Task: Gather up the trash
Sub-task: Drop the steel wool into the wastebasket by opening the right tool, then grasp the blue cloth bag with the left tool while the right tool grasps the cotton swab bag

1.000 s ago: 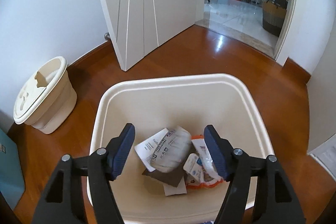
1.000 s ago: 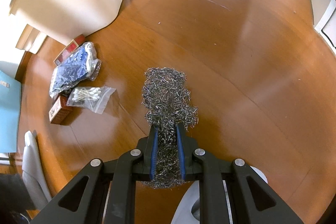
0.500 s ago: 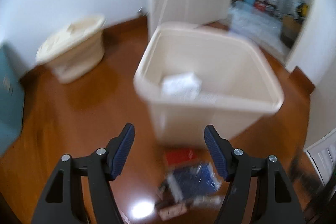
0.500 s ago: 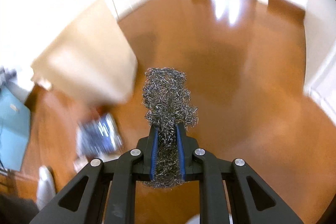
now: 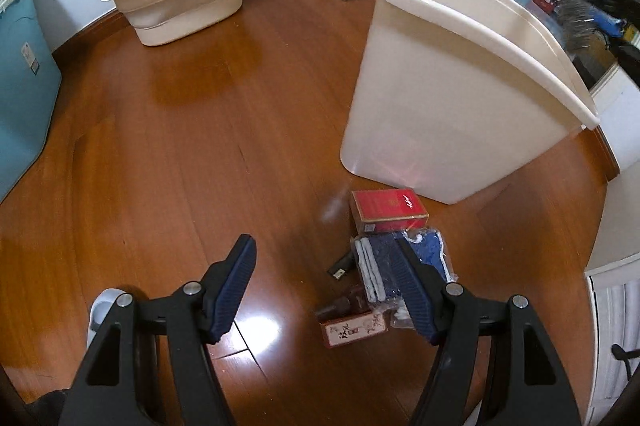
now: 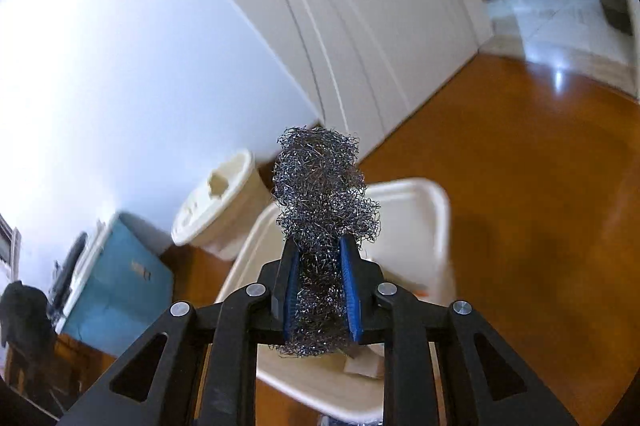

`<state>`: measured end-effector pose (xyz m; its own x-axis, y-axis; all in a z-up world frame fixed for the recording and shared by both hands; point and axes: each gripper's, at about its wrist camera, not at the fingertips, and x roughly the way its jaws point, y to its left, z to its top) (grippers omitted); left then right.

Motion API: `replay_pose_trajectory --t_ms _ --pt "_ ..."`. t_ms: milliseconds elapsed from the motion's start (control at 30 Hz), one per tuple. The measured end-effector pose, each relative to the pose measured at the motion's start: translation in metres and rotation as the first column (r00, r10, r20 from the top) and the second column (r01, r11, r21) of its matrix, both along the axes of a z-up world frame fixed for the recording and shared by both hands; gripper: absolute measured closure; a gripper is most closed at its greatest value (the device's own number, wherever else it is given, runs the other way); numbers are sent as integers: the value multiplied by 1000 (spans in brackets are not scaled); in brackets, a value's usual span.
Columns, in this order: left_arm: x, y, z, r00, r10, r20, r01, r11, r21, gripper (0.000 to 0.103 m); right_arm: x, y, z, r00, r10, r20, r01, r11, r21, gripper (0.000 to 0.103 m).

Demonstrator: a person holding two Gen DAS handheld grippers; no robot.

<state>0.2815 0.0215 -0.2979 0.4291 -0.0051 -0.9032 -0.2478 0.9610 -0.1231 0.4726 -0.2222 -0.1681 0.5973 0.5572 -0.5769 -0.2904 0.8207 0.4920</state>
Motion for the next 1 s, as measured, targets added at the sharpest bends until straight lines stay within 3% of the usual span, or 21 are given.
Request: replay_pose_trajectory --t_ms 100,233,400,467,567,667,800,900,1000 --pt "2 2 -13 1000 -14 -26 14 1000 -2 35 17 27 -16 998 46 -40 -50 994 -96 62" --pt "3 -3 -38 995 -53 -84 52 998 -19 35 -1 41 -4 993 92 73 -74 973 -217 42" --pt "10 -13 -79 975 -67 -210 43 993 -114 35 -58 14 6 985 81 151 -52 981 -187 38" --pt "14 -15 -98 966 -54 -253 16 989 -149 35 -91 1 -5 987 65 147 -37 982 -184 29" --pt "26 -20 -115 967 -51 -250 4 983 -186 35 -132 -25 -46 998 29 55 -20 985 -173 22" --pt "40 -23 -132 965 -37 -261 -33 965 -259 35 -153 -44 -108 989 -44 -139 18 983 -182 22" --pt "49 -28 -149 955 -11 -296 -112 911 -396 35 -168 -49 -170 954 -84 -288 20 976 -217 23" --pt "50 -32 -162 941 7 -340 -173 871 -460 35 -169 -56 -189 930 -112 -350 37 976 -214 22" --pt "49 -30 -171 931 40 -362 -218 858 -465 35 -172 -63 -193 920 -146 -363 70 974 -215 22"
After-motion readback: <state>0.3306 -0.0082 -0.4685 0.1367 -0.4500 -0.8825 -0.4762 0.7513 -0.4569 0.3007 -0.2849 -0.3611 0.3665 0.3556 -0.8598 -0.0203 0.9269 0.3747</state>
